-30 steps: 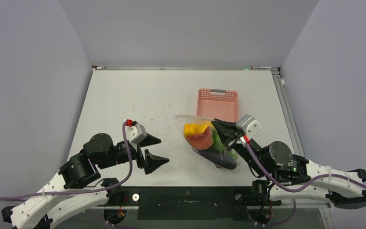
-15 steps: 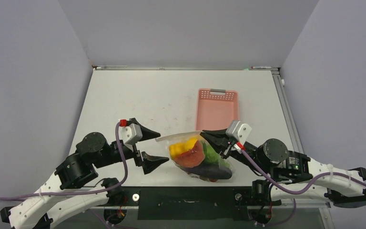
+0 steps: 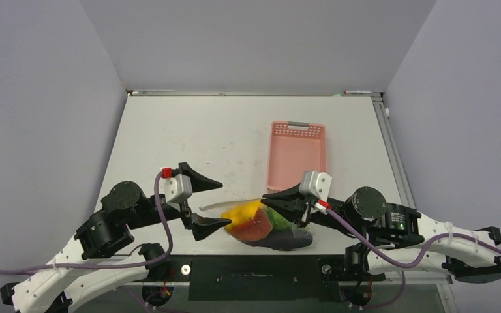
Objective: Place the food in the zip-top bag and seal the zipper
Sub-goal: Zip the zipper food storage bag at the center of the board.
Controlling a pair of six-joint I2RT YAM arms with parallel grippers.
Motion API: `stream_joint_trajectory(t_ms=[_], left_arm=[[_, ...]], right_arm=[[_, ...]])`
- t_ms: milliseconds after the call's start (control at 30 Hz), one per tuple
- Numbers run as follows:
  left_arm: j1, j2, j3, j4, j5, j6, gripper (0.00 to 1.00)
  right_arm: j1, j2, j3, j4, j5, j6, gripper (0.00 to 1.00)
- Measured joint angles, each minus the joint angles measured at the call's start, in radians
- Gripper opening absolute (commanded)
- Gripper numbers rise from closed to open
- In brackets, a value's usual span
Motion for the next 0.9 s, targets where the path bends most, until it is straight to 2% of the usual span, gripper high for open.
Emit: stream_joint_trajectory(t_ms=[433, 600, 833, 900], left_arm=[[0.000, 0.026, -0.055, 0.015, 0.102, -0.006, 0.96], [0.000, 0.053, -0.070, 0.016, 0.153, -0.010, 1.00], [0.000, 0.080, -0.071, 0.016, 0.221, -0.021, 0.72], [0.000, 0.090, -0.071, 0.016, 0.236, -0.023, 0.61]], right_arm=[[0.000, 0.052, 0.009, 0.026, -0.153, 0.040, 0.05], [0.000, 0.055, 0.011, 0.044, -0.177, 0.047, 0.05], [0.000, 0.056, 0.015, 0.049, -0.180, 0.048, 0.05], [0.000, 0.056, 0.017, 0.050, -0.180, 0.051, 0.05]])
